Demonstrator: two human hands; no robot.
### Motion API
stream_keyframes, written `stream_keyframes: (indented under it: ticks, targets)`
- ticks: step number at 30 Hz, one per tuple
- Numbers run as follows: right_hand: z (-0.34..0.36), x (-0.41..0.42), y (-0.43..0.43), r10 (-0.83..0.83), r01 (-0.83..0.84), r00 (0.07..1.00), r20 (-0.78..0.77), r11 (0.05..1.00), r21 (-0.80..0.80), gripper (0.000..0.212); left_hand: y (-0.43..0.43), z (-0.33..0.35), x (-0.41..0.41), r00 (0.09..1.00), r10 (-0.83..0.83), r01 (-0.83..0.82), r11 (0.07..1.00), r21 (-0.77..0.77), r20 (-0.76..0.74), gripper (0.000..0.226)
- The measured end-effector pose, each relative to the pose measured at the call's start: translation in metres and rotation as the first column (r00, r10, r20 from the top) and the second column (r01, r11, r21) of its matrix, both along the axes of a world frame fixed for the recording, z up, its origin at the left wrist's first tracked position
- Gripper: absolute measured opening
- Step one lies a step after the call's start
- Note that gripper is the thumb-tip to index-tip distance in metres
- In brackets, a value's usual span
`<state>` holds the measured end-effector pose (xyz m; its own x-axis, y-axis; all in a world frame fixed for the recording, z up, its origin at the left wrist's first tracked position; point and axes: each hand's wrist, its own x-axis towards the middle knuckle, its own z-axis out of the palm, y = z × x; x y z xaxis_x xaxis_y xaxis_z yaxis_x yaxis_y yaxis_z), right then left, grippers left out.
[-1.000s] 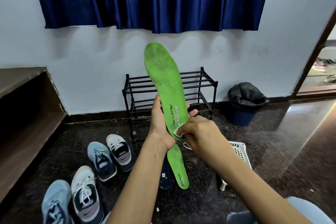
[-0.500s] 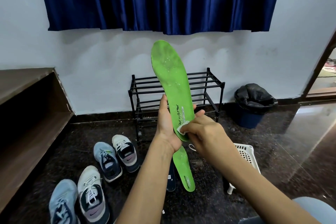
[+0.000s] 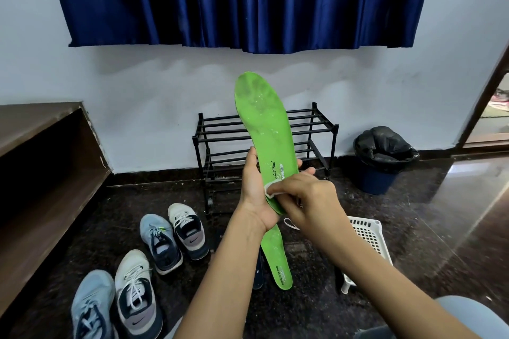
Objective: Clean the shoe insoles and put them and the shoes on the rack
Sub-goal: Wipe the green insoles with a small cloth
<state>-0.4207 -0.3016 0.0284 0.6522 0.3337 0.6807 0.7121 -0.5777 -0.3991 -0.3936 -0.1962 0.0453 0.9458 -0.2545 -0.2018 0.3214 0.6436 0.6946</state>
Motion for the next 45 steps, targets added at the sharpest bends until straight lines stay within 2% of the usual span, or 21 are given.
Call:
stream_keyframes:
  ticks: [2,4,8,11,14,17,19,22,24,26,28,30,34,37,41,45]
  targets:
    - [0.004,0.000,-0.002,0.043,-0.041,0.998,-0.052,0.999,0.033,0.021,0.001,0.000,0.001,1.000,0.013,-0.013,1.000,-0.014,0.002,0.078]
    - [0.006,0.000,-0.004,0.057,-0.057,0.994,-0.089,0.998,-0.001,0.021,0.003,-0.001,0.004,0.999,0.050,-0.050,0.998,-0.038,-0.001,0.074]
    - [0.001,0.002,-0.002,-0.056,0.054,0.998,-0.025,0.995,-0.086,0.021,-0.001,-0.001,0.002,0.999,0.032,-0.032,0.999,-0.027,0.002,0.077]
    - [0.000,0.002,-0.002,-0.079,0.079,0.997,-0.003,0.997,-0.014,0.019,-0.007,-0.001,-0.002,1.000,-0.023,0.023,1.000,0.000,0.017,0.084]
    - [0.005,0.002,-0.003,-0.027,0.031,0.998,-0.057,0.997,0.065,0.019,-0.006,-0.002,0.000,1.000,-0.005,0.005,1.000,-0.014,0.027,0.083]
    - [0.005,0.002,-0.003,0.026,-0.024,0.990,-0.137,1.000,0.017,0.022,0.002,-0.003,0.006,0.998,0.057,-0.056,0.997,-0.054,0.020,0.076]
    - [0.003,0.003,-0.002,-0.009,0.004,0.994,-0.105,0.999,-0.048,0.022,0.004,-0.004,0.007,0.998,0.068,-0.067,0.996,-0.057,0.013,0.076]
    - [0.000,0.003,-0.002,-0.093,0.089,0.995,-0.041,0.992,-0.091,0.022,-0.001,-0.005,0.005,1.000,0.009,-0.009,1.000,0.004,0.024,0.090]
    - [-0.001,0.003,-0.003,-0.108,0.108,0.994,-0.011,0.993,-0.055,0.020,-0.005,-0.007,0.003,0.999,-0.025,0.024,0.999,0.035,0.037,0.094]
    - [0.001,0.003,-0.004,-0.058,0.058,0.998,-0.036,0.998,0.002,0.019,-0.005,-0.008,0.003,0.999,-0.027,0.025,0.999,0.037,0.043,0.096]
    - [0.003,0.001,-0.004,0.016,-0.015,0.993,-0.116,1.000,0.012,0.020,0.000,-0.009,0.005,0.999,0.001,-0.002,0.999,0.036,0.037,0.093]
    - [0.003,0.001,-0.005,0.051,-0.060,0.985,-0.166,0.997,-0.050,0.021,0.006,-0.009,0.008,0.998,0.060,-0.061,0.998,0.028,0.033,0.085]
    - [-0.002,0.003,-0.009,-0.061,0.039,0.990,-0.127,0.984,-0.173,0.024,0.007,-0.007,0.010,0.994,0.105,-0.106,0.994,0.028,0.038,0.077]
    - [-0.004,-0.001,-0.008,-0.082,0.066,0.992,-0.092,0.984,-0.165,0.023,0.002,-0.008,0.007,0.994,0.097,-0.101,0.993,0.064,0.050,0.080]
    - [0.000,-0.005,-0.008,0.020,-0.031,0.985,-0.172,0.997,-0.065,0.019,0.002,-0.010,0.007,0.995,0.096,-0.099,0.992,0.080,0.042,0.083]
    - [-0.002,-0.003,-0.012,-0.026,-0.013,0.975,-0.221,0.985,-0.173,0.022,0.004,-0.007,0.008,0.991,0.125,-0.127,0.990,0.056,0.039,0.075]
